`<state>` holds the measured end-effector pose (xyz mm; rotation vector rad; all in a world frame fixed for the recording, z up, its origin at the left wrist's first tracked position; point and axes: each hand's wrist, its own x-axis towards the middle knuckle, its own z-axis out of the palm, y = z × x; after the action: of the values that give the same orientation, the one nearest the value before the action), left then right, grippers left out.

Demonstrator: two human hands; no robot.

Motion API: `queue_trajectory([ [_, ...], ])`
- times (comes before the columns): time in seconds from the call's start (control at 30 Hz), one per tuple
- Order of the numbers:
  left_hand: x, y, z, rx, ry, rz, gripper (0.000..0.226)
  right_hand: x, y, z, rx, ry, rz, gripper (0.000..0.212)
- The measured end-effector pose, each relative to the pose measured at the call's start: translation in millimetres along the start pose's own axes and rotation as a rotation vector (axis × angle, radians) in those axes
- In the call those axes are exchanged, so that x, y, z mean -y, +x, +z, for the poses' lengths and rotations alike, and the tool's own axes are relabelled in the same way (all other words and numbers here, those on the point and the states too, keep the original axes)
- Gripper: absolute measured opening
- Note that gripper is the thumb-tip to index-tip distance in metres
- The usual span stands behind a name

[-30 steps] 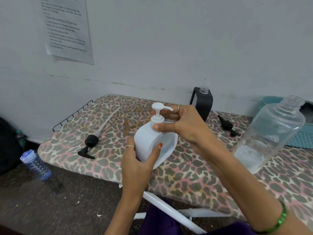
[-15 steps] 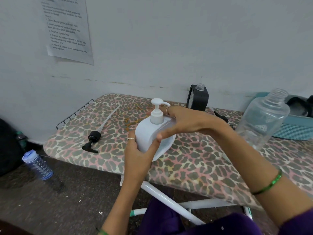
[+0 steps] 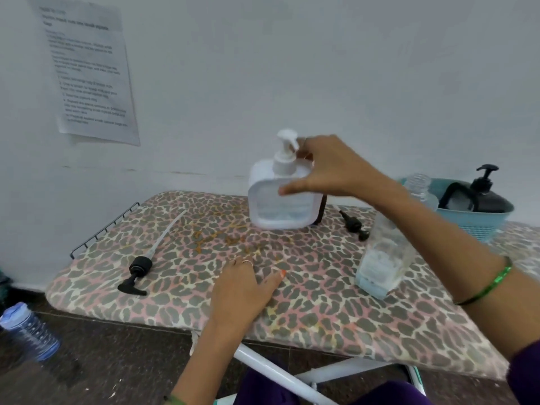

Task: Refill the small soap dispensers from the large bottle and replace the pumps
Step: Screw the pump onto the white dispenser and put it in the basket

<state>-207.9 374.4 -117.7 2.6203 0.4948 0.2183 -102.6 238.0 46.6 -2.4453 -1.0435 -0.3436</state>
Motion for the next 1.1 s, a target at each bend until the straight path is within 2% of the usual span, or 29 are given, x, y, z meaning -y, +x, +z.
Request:
queue_trajectory([
  [0.1,-17,6,-10,0.081,0.199,0.006,0.055,-18,-1,-36,-0.273,0.028,0.051,0.067],
  [0.23,-32,22,-10,0.284,0.343,-0.040,0.060,-49,-12,-81,-0.588,0.062,0.195,0.066],
  [0.37,-45,37,-10,0.430,0.483,-0.045,0.088,-93,-31,-116,-0.754,0.114,0.397,0.074],
  [0.47,-51,46,-10,0.494,0.559,-0.038,0.092,-125,-48,-125,-0.809,0.052,0.542,0.075],
  [0.57,-54,54,-9,0.521,0.598,-0.042,0.097,-151,-59,-117,-0.805,-0.053,0.661,0.069],
  [0.83,-56,57,-4,0.507,0.663,0.034,0.082,-210,-71,-54,-0.573,-0.285,0.774,0.062],
  [0.93,-56,58,-5,0.526,0.661,0.054,0.082,-223,-73,-35,-0.503,-0.401,0.827,0.063],
  [1.1,-60,62,-7,0.569,0.651,0.076,0.084,-242,-75,-18,-0.402,-0.489,0.911,0.054],
])
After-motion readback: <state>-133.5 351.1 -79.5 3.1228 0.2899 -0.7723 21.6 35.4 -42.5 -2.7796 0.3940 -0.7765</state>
